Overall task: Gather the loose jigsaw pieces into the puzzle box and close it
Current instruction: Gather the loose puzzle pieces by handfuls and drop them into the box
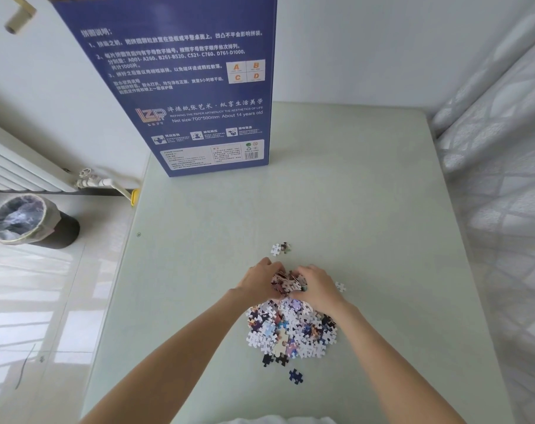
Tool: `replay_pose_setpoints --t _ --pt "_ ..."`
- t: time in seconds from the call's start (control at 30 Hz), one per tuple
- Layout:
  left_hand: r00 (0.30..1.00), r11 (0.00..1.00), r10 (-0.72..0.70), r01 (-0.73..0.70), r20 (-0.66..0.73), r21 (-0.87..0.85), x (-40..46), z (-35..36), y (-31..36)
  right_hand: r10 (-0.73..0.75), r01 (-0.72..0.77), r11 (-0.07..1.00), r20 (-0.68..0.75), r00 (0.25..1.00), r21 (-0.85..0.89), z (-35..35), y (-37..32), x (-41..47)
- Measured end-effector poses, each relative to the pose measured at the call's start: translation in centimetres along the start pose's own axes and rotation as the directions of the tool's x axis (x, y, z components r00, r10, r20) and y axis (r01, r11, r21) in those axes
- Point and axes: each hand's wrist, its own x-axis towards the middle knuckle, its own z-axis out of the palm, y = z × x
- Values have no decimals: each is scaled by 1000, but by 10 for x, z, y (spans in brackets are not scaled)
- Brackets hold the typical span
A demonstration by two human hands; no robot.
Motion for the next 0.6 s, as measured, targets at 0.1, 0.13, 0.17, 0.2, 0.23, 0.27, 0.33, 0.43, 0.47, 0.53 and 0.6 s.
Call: replay_pose_setpoints --t 0.1,0.13,0.17,0.2,0.23,0.27,0.33,0.43,0.47,0.53,0.6 --pt "1000 1000 13 -13 -14 -10 -3 1 -2 -23 23 999 -19 1000 -35 -1 0 -7" --pt "1000 1000 13 -13 -17 -9 -5 1 -2 -34 33 999 -36 999 -34 -1 -1 -9" --pt "1000 1000 12 -12 -21 -10 -5 0 -3 -39 38 999 -54 998 -26 -1 -1 -10" --pt "1000 1000 10 -10 -25 -18 -6 -1 -3 -42 41 999 -74 996 -14 -2 -1 -12" --pt "1000 999 6 -7 -29 -31 -7 -2 -3 -43 43 999 -95 995 -3 -3 -1 -13" --pt "999 999 3 -4 -36 -44 -8 -4 -3 -41 42 999 -117 992 4 -4 0 -14" --pt "998 998 -7 4 -58 -63 -10 -6 -4 -34 35 999 -155 987 1 -8 0 -16" --pt "994 996 -33 25 -100 -88 -12 -10 -6 -8 9 1000 -219 976 0 -15 2 -19" --pt "993 994 -47 36 -112 -105 -13 -11 -8 -4 5 1000 -236 972 3 -18 2 -19" --pt "987 991 -62 43 -147 -129 -15 -15 -10 -8 10 1000 -257 966 6 -23 0 -20" --pt "981 989 -63 36 -183 -146 -18 -21 -12 -28 29 1000 -275 961 1 -27 -1 -20"
